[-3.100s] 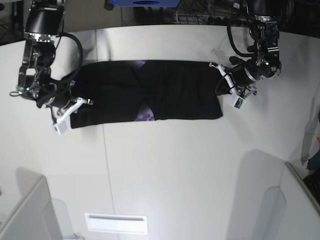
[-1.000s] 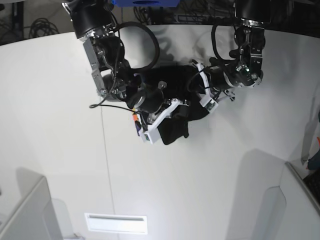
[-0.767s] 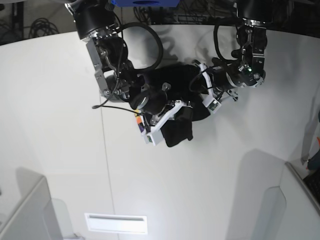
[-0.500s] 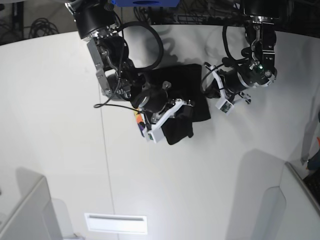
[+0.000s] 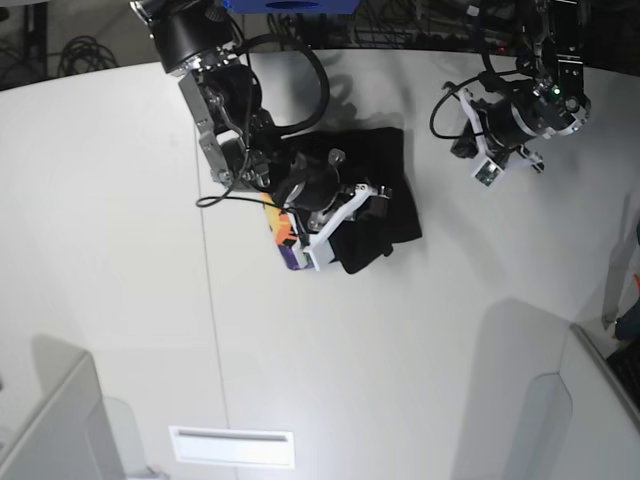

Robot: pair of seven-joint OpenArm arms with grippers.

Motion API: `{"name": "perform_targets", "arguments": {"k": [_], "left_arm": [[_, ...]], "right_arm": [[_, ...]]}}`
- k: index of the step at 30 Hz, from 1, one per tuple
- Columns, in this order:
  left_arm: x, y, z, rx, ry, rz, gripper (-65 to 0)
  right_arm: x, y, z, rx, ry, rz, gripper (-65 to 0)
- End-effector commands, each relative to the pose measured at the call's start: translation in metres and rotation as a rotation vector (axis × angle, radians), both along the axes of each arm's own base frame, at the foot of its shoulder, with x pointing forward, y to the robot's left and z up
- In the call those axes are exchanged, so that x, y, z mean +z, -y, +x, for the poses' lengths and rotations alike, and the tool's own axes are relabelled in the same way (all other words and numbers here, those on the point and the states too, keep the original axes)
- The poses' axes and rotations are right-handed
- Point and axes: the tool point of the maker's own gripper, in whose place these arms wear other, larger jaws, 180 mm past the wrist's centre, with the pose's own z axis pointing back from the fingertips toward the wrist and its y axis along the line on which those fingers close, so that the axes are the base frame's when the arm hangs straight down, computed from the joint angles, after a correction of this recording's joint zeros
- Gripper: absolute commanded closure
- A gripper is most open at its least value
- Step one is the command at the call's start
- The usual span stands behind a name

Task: Fold the T-shirt properly
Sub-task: 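Flip the folded bundle over with the right gripper, exposing the sun print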

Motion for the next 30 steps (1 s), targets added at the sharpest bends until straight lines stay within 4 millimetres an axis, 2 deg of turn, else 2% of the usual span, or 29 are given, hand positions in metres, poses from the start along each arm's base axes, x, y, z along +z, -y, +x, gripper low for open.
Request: {"name": "perform_targets", "arguments": {"k": [1,6,16,17,21,23,25,30], "left_arm": [[0.008,-0.004,0.002,0.001,0.029,-0.003,0.0],[0.006,-0.018,-0.008,0.037,0.011,0.015,0.0],[0.004,-0.018,-0.010,0.039,0.004,0.014,0.0],[0.004,-0.018,-0.009,0.039,0.006,0.014,0.0],[0.004,-0.019,-0.009,0.040,0.006,0.016,0.0],[0.005,-0.019,-0.008,0.040,0.009,0.017,0.0],[0.009,-0.032,-0.007,0.071,0.021,0.036,0.0],[0.024,-0.077,-0.007,0.195,0.060,0.087,0.0]], "right_arm": [[0.015,-0.006,0.008,-0.005,0.034,0.038,0.0],[0.019,-0.017,0.008,-0.007,0.026,0.066,0.0],[0.016,-0.019,0.009,-0.006,0.014,0.064,0.0],[0.017,-0.019,0.009,-0.005,0.014,0.065,-3.8],[0.016,-0.020,0.008,0.000,0.010,0.066,-28.4],[0.016,-0.020,0.007,0.002,0.009,0.067,-36.6],[0.016,-0.021,0.007,0.004,0.006,0.066,-40.4],[0.007,-0.041,-0.009,0.088,-0.004,0.039,-40.4]]}}
